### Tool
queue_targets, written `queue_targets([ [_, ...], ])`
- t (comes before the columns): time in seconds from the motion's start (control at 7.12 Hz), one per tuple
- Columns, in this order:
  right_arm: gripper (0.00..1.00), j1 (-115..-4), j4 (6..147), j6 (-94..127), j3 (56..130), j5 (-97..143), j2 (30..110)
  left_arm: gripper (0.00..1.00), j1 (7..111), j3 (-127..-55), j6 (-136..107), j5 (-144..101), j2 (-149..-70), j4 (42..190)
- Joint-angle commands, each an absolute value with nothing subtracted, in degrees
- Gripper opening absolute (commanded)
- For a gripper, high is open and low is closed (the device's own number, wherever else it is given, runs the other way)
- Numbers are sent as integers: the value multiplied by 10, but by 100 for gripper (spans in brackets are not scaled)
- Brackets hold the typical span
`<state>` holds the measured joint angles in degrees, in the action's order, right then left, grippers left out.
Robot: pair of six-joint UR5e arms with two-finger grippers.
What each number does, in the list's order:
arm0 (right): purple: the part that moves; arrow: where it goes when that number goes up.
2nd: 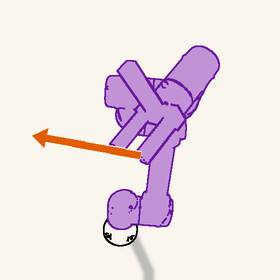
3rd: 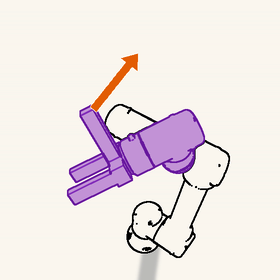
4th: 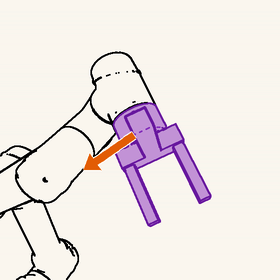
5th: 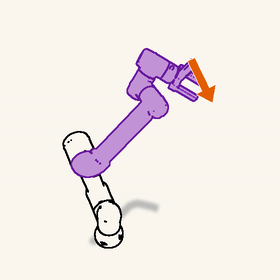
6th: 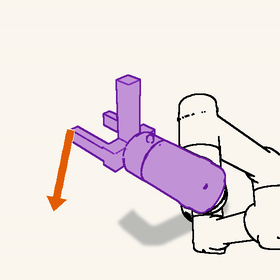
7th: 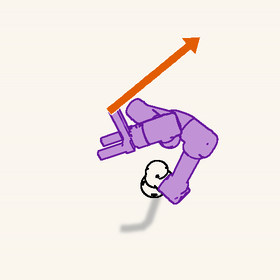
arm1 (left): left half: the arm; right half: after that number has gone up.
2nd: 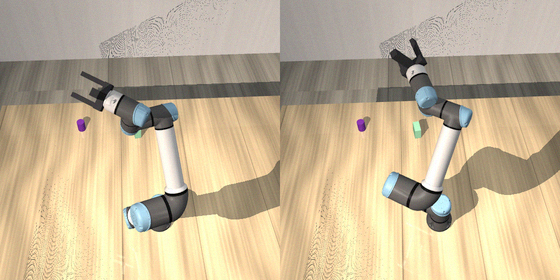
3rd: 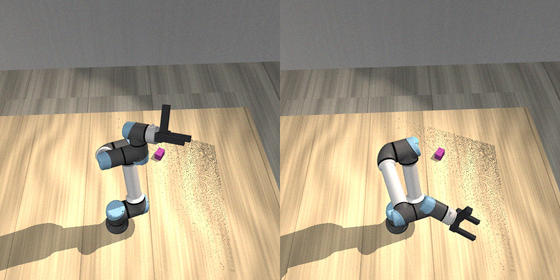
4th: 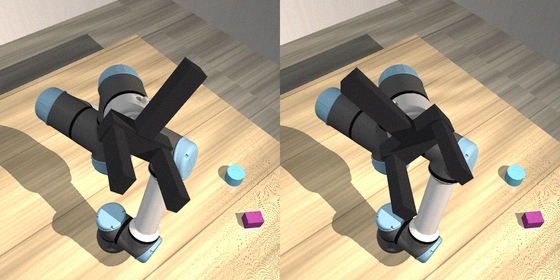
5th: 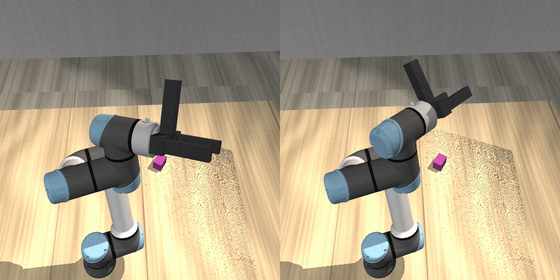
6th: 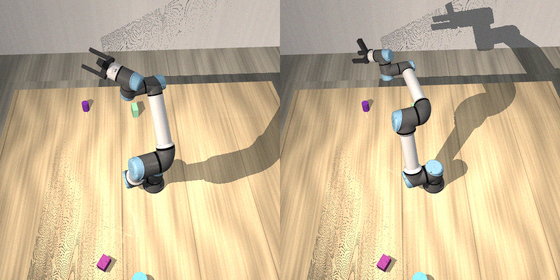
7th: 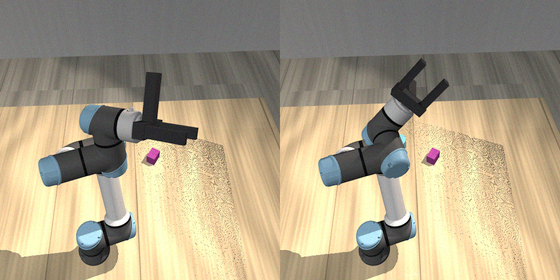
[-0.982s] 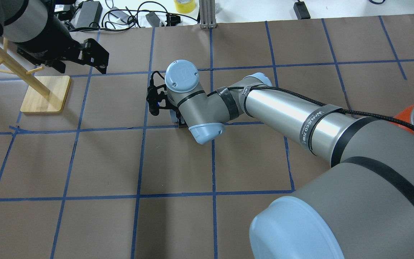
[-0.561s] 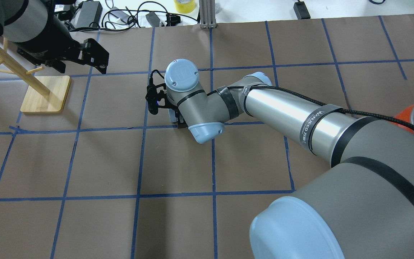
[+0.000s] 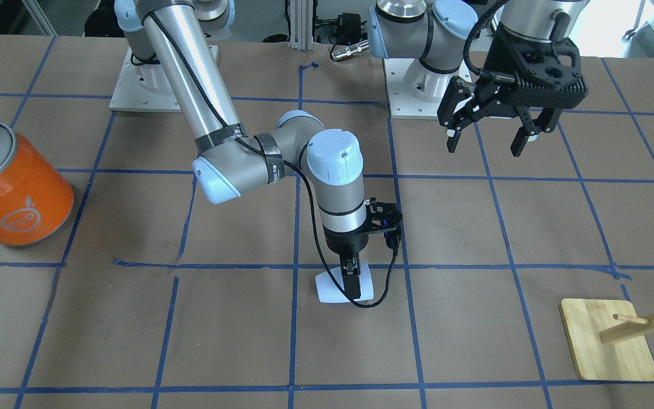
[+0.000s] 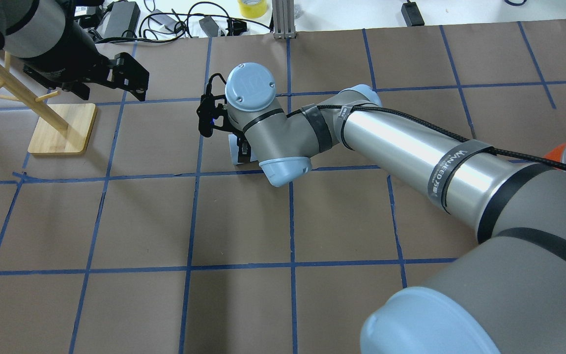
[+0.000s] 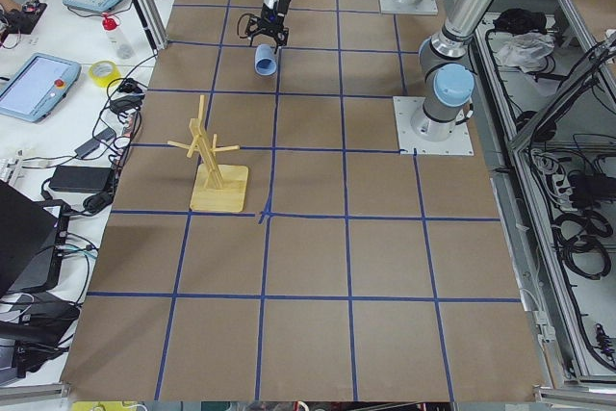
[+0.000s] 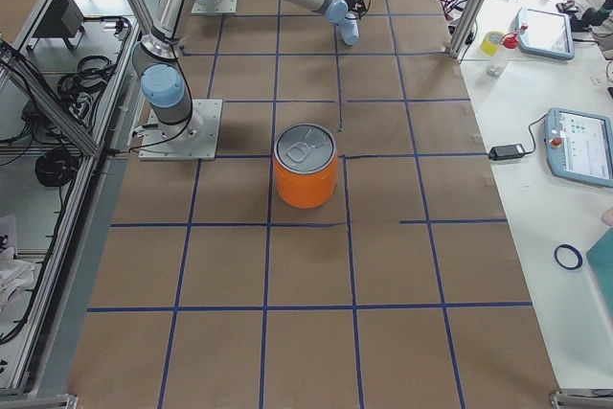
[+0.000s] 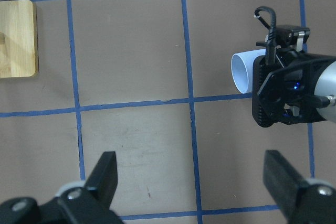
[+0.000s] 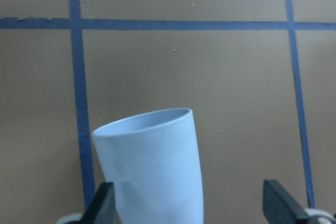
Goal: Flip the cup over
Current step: 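Grasp the cup with the left gripper while the right arm withdraws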
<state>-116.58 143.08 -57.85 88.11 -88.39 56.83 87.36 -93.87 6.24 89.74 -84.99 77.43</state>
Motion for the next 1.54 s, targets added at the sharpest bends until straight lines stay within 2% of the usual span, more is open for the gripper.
queue_targets([
  [0.0,99,-1100,1387,-488,882,-882,616,100,873,-939,62,896,-852,774],
  [0.42,99,-966,1281,-276,886,-882,658,100,838,-940,71,872,-887,769],
  [0.7,100,-889,1192,-125,882,-881,703,100,836,-975,59,842,-938,766],
  [0.98,100,-882,1121,-55,884,-911,766,100,836,-1005,60,818,-1004,753],
  [1.26,100,-884,1030,85,882,-917,815,100,835,-1004,66,757,-1079,605],
  [1.4,100,-889,994,103,882,-904,830,100,836,-1005,66,721,-1107,586],
])
